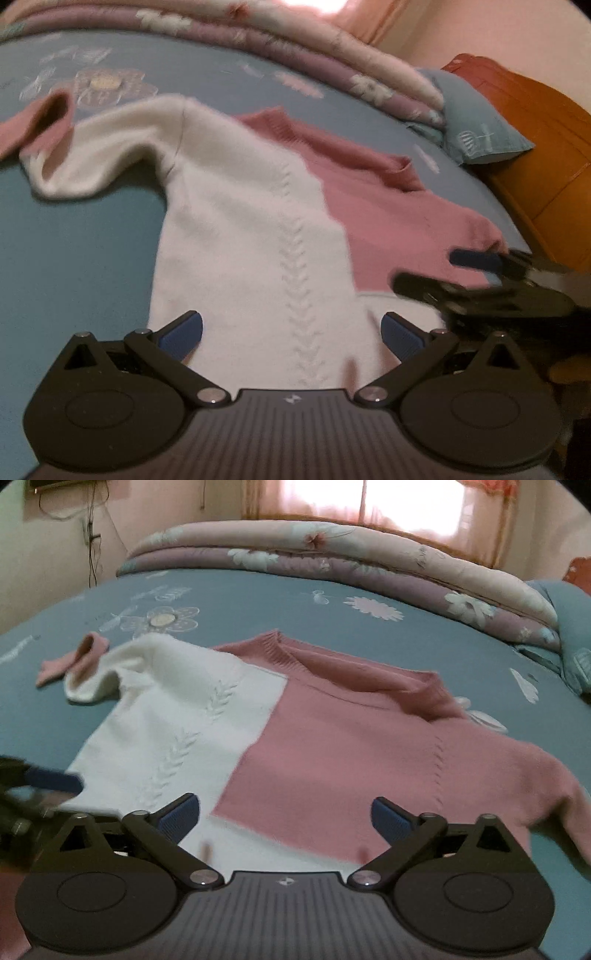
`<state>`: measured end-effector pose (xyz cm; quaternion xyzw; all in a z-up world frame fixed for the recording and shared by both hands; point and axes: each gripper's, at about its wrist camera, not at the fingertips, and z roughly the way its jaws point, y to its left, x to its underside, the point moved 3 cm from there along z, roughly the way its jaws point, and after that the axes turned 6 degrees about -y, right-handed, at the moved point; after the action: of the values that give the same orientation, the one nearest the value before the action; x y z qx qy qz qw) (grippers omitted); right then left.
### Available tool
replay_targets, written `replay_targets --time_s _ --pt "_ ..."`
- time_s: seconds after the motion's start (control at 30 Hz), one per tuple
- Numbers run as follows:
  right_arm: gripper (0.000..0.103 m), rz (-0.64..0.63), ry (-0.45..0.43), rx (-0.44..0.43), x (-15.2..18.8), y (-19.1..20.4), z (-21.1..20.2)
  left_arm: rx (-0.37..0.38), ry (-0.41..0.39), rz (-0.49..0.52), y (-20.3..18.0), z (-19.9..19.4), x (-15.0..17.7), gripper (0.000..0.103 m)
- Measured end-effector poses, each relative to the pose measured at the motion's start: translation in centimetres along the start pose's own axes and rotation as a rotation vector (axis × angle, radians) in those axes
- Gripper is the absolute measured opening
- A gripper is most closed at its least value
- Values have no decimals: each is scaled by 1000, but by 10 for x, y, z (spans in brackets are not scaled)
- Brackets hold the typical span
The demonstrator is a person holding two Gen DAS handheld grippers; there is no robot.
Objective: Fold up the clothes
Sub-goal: 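Move the right gripper over the collar to the pink sleeve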
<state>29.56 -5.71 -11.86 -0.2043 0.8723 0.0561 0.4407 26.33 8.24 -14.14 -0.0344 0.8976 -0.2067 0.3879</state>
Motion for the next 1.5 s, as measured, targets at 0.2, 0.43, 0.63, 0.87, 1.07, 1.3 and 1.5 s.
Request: replay_targets --time_s 0.2,0.43,0.63,0.87,1.07,1.3,1.5 --pt "100 62 112 -8 -2 2 59 44 -25 -8 6 0 1 102" --pt "103 195 78 -35 -5 -23 40 31 -22 -1 3 -1 0 102" --pt "103 260 60 -10 -2 -64 -21 29 -22 20 -11 -8 0 102" --pt "103 380 155 37 71 -108 -69 23 -11 112 -46 -7 10 102" --pt "103 345 105 39 118 -110 -85 99 -12 85 -89 -4 13 102" --pt "103 243 132 55 115 -103 -78 194 11 214 -104 15 32 102" --pt "103 261 158 69 109 -104 -78 135 51 242 -101 16 7 102"
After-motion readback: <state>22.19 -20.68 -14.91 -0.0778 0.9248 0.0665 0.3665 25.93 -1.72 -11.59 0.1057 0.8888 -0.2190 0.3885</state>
